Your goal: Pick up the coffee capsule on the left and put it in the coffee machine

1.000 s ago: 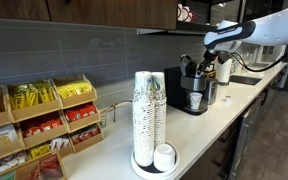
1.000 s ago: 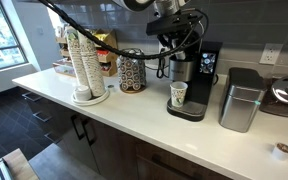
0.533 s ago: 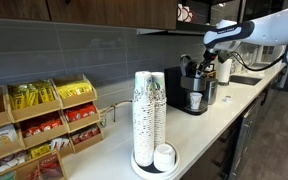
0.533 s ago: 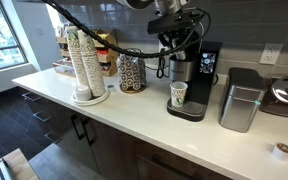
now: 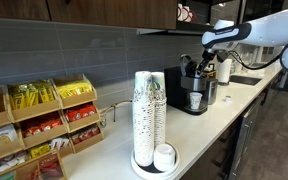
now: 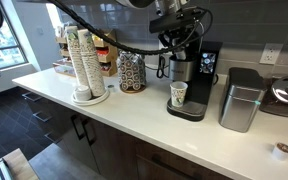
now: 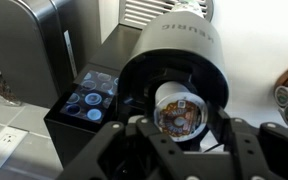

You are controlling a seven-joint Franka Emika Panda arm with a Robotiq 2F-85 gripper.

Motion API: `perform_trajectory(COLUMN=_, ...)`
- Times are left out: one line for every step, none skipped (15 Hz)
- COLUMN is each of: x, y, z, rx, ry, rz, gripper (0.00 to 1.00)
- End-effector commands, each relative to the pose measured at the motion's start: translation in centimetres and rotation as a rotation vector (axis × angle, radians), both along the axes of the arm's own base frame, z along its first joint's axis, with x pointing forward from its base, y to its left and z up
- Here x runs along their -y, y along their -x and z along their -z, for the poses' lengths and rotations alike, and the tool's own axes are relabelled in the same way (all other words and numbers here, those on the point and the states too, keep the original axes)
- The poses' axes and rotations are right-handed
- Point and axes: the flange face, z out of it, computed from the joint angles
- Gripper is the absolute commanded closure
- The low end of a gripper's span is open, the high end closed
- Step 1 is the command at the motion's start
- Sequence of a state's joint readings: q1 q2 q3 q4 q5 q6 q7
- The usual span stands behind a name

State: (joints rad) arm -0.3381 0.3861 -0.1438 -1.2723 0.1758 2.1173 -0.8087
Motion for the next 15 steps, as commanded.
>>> perform_trajectory(x=0.0, y=-0.5, z=0.2, rx=-0.030, ry=0.030, rz=-0.027, gripper=0.20)
perform_trajectory(x=0.0, y=-0.6, z=0.2, rx=-0.031, ry=0.034, rz=-0.029, gripper=0.15)
perform_trajectory(x=0.0, y=-0.6, z=0.2, rx=-0.032, ry=0.037, rz=-0.030, gripper=0.07)
perform_trajectory(x=0.0, y=-0.7, z=0.2, rx=-0.032, ry=0.039, rz=-0.030, gripper=0.01)
perform_trajectory(x=0.1, y=-0.7, z=0.2, rx=-0.032, ry=0.041, rz=-0.031, gripper=0.00)
perform_trajectory(x=0.1, y=-0.7, z=0.1, rx=-0.031, ry=0.044, rz=-0.032, gripper=0.00)
perform_trajectory(x=0.1, y=-0.6, z=0.0, rx=-0.029, ry=0.043, rz=-0.032, gripper=0.00)
perform_trajectory(x=0.1, y=-0.6, z=-0.1, rx=-0.029, ry=0.046, rz=-0.029, gripper=0.00)
perform_trajectory(x=0.2, y=-0.4, z=-0.3, rx=-0.031, ry=0.050, rz=-0.020, gripper=0.00)
perform_trajectory(x=0.3, y=-0.1, z=-0.6, rx=-0.033, ry=0.052, rz=-0.010, gripper=0.00)
perform_trajectory(x=0.3, y=0.2, z=-0.8, rx=-0.036, ry=0.057, rz=-0.006, gripper=0.00)
perform_trajectory(x=0.3, y=0.5, z=-1.1, rx=-0.037, ry=0.061, rz=-0.002, gripper=0.00)
perform_trajectory(x=0.3, y=1.0, z=-1.5, rx=-0.038, ry=0.059, rz=-0.002, gripper=0.00)
perform_trajectory(x=0.4, y=1.3, z=-1.7, rx=-0.038, ry=0.066, rz=-0.001, gripper=0.00)
perform_trajectory(x=0.5, y=1.7, z=-1.9, rx=-0.042, ry=0.069, rz=0.004, gripper=0.00)
